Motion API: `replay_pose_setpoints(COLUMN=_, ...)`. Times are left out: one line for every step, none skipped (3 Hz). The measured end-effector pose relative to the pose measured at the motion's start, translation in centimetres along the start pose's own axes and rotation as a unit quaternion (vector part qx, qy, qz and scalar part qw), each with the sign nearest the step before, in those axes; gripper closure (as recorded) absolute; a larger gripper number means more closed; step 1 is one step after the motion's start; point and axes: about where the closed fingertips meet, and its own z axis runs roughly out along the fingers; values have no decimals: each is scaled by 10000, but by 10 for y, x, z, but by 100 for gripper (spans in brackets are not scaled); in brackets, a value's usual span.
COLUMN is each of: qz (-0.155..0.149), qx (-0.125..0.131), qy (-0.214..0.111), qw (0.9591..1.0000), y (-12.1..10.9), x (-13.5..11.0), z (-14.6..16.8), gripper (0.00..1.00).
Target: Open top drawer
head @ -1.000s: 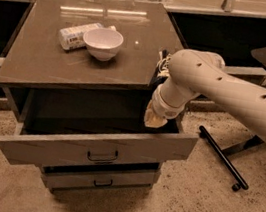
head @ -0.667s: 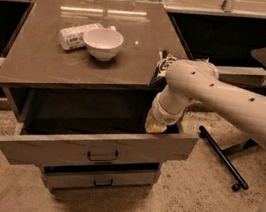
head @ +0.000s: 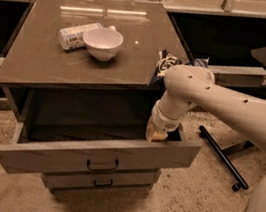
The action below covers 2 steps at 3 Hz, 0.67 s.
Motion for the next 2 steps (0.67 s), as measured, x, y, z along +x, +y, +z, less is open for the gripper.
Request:
replay_pose_setpoints(qz=-6, qx=-36, qy=1, qw=10000, y=2, x=0, z=1, gripper=100)
replay_pose_setpoints(qz=-85, qx=-531, qy=16, qw=9986, y=27, x=-1, z=7, gripper=100)
